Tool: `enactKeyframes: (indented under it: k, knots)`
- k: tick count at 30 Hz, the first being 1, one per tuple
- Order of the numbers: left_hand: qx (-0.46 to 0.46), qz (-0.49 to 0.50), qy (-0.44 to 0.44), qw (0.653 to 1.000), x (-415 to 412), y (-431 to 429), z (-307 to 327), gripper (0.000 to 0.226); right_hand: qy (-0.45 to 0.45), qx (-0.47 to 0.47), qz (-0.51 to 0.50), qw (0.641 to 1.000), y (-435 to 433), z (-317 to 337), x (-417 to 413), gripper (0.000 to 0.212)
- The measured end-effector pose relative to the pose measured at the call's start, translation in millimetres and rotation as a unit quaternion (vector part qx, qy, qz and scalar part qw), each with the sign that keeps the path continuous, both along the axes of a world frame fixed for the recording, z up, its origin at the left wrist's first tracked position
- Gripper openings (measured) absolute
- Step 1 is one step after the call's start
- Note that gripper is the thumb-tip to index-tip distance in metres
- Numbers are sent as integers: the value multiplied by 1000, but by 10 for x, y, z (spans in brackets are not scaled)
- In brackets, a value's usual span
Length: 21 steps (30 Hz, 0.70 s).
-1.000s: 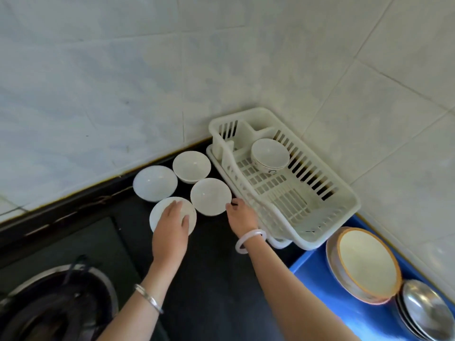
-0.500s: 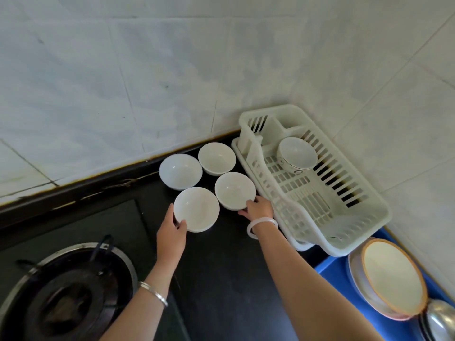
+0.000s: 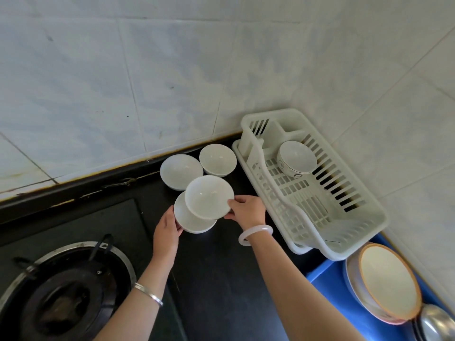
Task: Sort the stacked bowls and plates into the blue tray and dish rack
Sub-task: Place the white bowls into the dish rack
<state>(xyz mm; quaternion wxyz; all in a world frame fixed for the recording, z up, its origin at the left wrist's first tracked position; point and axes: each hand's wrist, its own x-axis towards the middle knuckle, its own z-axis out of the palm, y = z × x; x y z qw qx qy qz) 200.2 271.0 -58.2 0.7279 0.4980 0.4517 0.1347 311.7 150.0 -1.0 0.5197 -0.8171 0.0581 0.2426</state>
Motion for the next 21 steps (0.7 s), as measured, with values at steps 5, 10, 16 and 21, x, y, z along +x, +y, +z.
enactKeyframes:
  k: [5,10,16,21]
  knots:
    - [-33,13,-4,999,12,5,22,23,-19,-71,23,997,130,-23,-78,9]
    - [-16,6,7,1000,13,6,13,37,-34,-113,44,992,192,-20,-102,25]
    - [-3,6,13,1000,18,12,-9,37,-29,-137,55,989,207,-87,-112,22]
    - [8,1,23,1000,32,16,-32,35,-21,-149,68,986,195,-182,-73,27]
